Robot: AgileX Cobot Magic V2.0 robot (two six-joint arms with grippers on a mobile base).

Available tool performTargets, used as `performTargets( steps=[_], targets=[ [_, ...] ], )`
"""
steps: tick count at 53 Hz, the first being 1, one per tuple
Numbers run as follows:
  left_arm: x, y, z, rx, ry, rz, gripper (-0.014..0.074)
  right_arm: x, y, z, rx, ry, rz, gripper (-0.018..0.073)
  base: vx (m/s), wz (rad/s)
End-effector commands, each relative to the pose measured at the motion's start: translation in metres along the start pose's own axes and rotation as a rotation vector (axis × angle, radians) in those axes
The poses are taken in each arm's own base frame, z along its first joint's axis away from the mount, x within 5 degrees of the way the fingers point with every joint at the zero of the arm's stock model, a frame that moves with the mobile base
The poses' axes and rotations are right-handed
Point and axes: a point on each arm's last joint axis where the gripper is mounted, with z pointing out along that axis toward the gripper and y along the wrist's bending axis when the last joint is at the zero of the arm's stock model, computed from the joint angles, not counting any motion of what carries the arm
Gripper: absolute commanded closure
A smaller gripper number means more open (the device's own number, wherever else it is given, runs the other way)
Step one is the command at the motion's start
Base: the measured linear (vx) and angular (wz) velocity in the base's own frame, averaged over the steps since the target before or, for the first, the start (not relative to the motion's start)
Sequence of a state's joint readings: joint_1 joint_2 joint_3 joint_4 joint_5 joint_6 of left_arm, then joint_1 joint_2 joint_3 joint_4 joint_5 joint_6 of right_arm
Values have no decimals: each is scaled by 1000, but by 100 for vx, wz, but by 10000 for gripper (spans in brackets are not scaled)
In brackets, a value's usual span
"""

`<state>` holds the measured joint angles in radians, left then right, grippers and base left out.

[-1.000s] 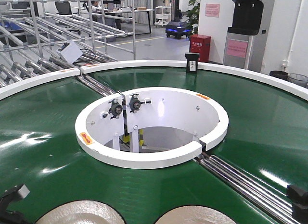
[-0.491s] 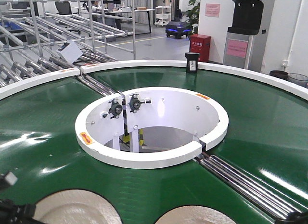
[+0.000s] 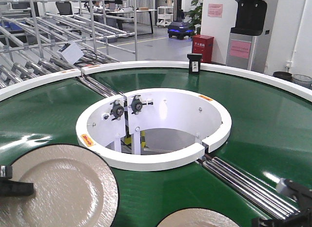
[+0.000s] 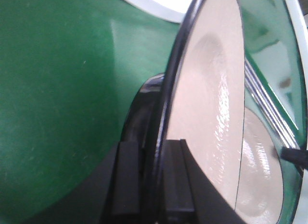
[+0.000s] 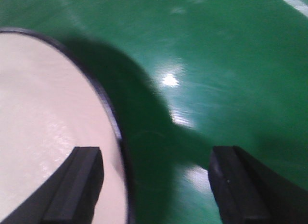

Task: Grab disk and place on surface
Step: 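Close each gripper on the rim of its cream plate, then lift both plates upright off the conveyor toward the robot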

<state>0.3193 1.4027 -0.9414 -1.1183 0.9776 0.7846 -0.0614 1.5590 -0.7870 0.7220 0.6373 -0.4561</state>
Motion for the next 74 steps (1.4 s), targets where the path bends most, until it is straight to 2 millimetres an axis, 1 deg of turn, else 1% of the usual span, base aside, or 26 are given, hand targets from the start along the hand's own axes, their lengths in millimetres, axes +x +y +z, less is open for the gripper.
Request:
performTargets(
  steps=[1,6,12,20,24,27,32,36,41,44,47,50,54,58,60,64,67,70,74],
  targets=[
    [-10,-24,-15,82,-107,-22,598,-10,11,2,-146,-23,-70,51,0,0],
    [-10,-26,-17,84,-115,-39,598,-10,12,16,-221,10,-59,51,0,0],
    [-11,-27,-18,93,-122,-60,598,-7,16,28,-309,47,-50,51,0,0],
    [-13,-29,-18,113,-141,-82,598,-1,29,43,-343,84,-121,71,0,0],
    [-15,-29,-18,112,-160,-90,598,2,35,46,-341,95,-144,92,0,0],
    [-16,-28,-18,102,-175,-94,598,3,37,46,-347,100,-135,130,0,0],
    [-17,-26,-19,86,-192,-96,597,3,36,46,-345,106,-107,222,0,0],
    [-19,-25,-19,77,-205,-100,597,2,34,44,-356,113,-85,312,0,0],
    [-20,-25,-19,72,-221,-107,597,0,31,35,-393,117,-66,435,0,0],
    [-21,-24,-19,70,-229,-110,597,-4,30,26,-423,113,-48,519,0,0],
    [-21,-24,-19,64,-234,-111,597,-10,30,14,-450,97,-31,575,0,0],
    [-22,-23,-19,58,-240,-113,597,-20,30,-1,-475,70,4,573,0,0],
    [-22,-23,-19,55,-245,-117,597,-34,35,-28,-506,17,31,570,0,0],
    [-22,-23,-19,53,-247,-117,597,-49,44,-61,-532,-50,35,568,0,0],
    [-22,-23,-19,53,-247,-118,597,-55,51,-76,-540,-81,25,567,0,0],
    [-21,-25,-18,65,-237,-155,597,-67,69,-111,-550,-152,-2,567,0,0],
    [-20,-28,-15,80,-222,-180,597,-73,83,-129,-568,-184,-3,567,0,0],
    [-18,-34,-10,97,-202,-191,597,-78,95,-142,-587,-204,-4,567,0,0],
    [-13,-45,-1,127,-163,-215,597,-86,115,-162,-618,-244,-11,567,0,0]
  ],
)
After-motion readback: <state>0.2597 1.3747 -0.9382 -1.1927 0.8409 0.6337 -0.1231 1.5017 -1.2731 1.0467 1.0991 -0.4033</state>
